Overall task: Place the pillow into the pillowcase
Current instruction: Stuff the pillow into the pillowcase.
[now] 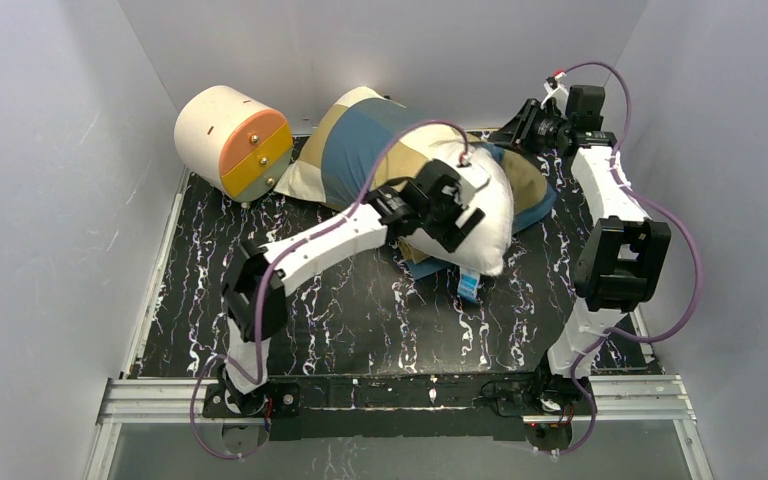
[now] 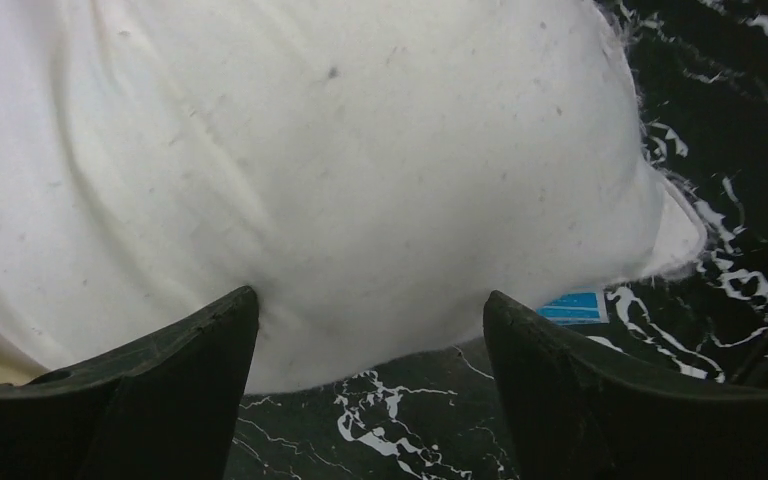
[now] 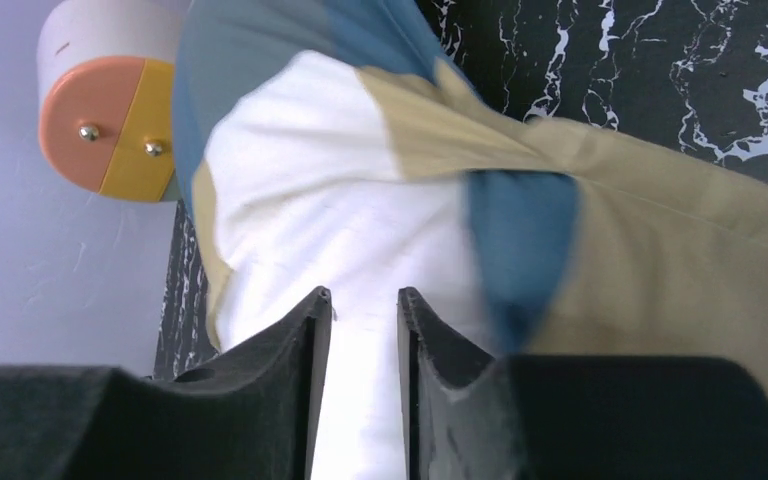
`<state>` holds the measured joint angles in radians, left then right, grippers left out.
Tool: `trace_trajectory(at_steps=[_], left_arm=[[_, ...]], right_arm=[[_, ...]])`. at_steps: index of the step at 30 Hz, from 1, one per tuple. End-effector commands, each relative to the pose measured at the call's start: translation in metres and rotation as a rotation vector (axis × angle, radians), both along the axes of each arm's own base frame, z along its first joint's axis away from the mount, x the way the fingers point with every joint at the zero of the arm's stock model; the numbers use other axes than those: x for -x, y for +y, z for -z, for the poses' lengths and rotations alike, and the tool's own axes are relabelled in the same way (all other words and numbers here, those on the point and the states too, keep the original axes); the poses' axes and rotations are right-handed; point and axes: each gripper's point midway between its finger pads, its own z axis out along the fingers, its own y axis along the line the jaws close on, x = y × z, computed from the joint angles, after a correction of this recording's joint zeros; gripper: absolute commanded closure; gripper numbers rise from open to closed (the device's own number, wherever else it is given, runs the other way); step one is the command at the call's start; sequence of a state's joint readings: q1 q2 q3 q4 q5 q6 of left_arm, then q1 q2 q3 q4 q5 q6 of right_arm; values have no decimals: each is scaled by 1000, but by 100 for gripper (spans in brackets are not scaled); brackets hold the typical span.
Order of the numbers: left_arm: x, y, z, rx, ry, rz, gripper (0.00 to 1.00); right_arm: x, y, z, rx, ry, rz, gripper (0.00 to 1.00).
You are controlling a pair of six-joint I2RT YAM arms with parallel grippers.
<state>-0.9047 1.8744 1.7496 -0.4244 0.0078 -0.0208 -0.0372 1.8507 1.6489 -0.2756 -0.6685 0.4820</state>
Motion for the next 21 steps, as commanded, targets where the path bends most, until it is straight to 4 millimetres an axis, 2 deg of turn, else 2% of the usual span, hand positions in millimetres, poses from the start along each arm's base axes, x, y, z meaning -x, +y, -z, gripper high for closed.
trace_trajectory(at_steps=[1, 3, 4, 6, 10, 12, 16, 19, 21], left_arm=[[-3, -6, -3, -177, -197, 60, 19], [-2, -19, -7, -187, -257, 77, 18], [0, -27, -10, -189, -290, 90, 18], [4, -39, -16, -200, -377, 99, 12], [27, -58, -18, -216, -526, 163, 5], [33, -66, -9, -211, -520, 198, 3], [41, -86, 17, -240, -514, 266, 2], [34, -95, 36, -279, -560, 226, 2], [26, -93, 51, -340, -610, 192, 2]], right_arm=[[13, -7, -26, 45, -24, 12, 54], [19, -18, -24, 68, -13, 64, 42], [22, -25, -25, 77, -11, 93, 39], [29, -40, -26, 98, -6, 149, 37], [48, -79, -14, 181, 45, 284, 33], [58, -94, -12, 212, 42, 336, 27], [76, -113, 7, 247, 71, 402, 12], [93, -131, 23, 219, 149, 425, 4], [111, -145, 29, 215, 198, 452, 2]])
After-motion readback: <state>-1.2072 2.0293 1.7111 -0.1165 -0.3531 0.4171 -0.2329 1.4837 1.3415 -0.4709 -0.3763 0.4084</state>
